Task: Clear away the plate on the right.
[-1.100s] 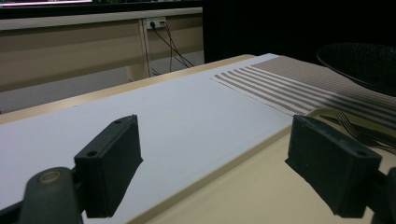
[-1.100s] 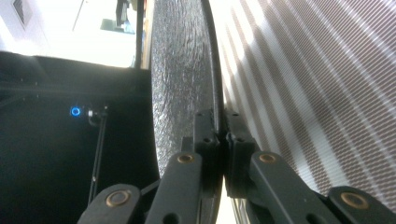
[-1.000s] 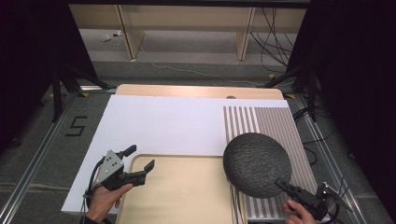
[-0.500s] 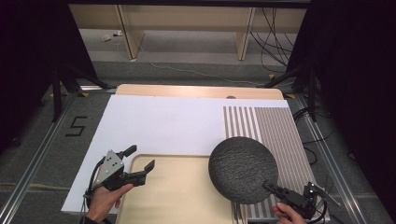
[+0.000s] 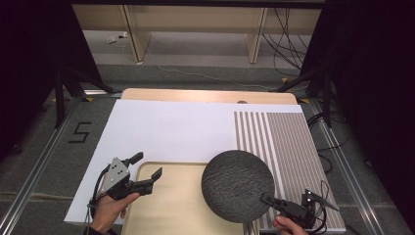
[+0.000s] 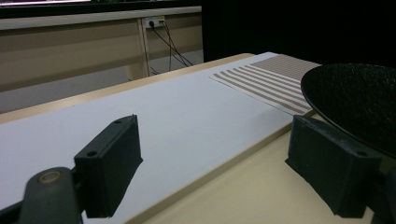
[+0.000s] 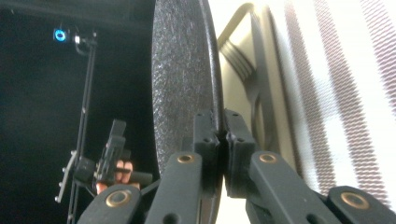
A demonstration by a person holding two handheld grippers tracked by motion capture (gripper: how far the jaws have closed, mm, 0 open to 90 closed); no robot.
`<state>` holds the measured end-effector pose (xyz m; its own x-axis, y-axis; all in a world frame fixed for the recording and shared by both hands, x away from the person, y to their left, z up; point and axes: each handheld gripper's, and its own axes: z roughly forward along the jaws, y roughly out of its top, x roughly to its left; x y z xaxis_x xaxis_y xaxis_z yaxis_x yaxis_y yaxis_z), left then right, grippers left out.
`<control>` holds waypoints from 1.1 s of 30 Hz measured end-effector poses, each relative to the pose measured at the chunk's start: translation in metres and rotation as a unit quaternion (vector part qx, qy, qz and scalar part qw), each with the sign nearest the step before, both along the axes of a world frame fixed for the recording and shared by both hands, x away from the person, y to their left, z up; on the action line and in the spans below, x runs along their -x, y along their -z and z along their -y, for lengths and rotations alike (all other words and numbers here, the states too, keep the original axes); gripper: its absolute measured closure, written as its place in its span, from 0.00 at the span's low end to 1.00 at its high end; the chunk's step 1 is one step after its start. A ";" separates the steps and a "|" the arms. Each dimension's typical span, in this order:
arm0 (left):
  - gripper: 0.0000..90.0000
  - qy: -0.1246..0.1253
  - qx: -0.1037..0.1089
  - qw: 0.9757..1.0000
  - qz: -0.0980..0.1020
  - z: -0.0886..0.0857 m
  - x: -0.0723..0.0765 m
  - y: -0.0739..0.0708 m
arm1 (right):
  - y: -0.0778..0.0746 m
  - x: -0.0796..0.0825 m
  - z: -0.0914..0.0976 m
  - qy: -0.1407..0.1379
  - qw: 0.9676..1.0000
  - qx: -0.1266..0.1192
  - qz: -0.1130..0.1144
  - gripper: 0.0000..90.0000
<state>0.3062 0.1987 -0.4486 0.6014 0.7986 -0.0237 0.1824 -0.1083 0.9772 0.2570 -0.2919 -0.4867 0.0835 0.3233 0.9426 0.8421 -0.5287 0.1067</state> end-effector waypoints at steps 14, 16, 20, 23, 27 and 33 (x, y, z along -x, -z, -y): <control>0.19 0.000 0.002 1.000 -0.002 0.000 0.000 0.000 | 0.005 -0.006 -0.027 -0.054 0.998 -0.007 -0.011 0.96; 0.19 -0.001 0.003 1.000 -0.002 0.000 0.000 0.000 | 0.005 -0.007 -0.030 -0.062 0.998 -0.005 -0.012 0.96; 0.19 -0.002 0.004 1.000 -0.002 -0.001 0.000 0.000 | 0.006 -0.010 -0.035 -0.073 0.997 0.001 -0.020 0.96; 0.19 -0.001 0.003 1.000 -0.002 0.000 0.000 0.000 | 0.007 -0.011 -0.040 -0.071 0.997 0.008 -0.021 0.96; 0.19 0.002 0.004 1.000 0.000 0.000 -0.001 0.001 | 0.007 -0.012 -0.046 -0.081 0.996 0.007 -0.023 0.96; 0.19 0.001 0.000 1.000 -0.002 0.001 0.000 0.001 | 0.011 -0.013 -0.058 -0.101 0.994 0.016 -0.028 0.96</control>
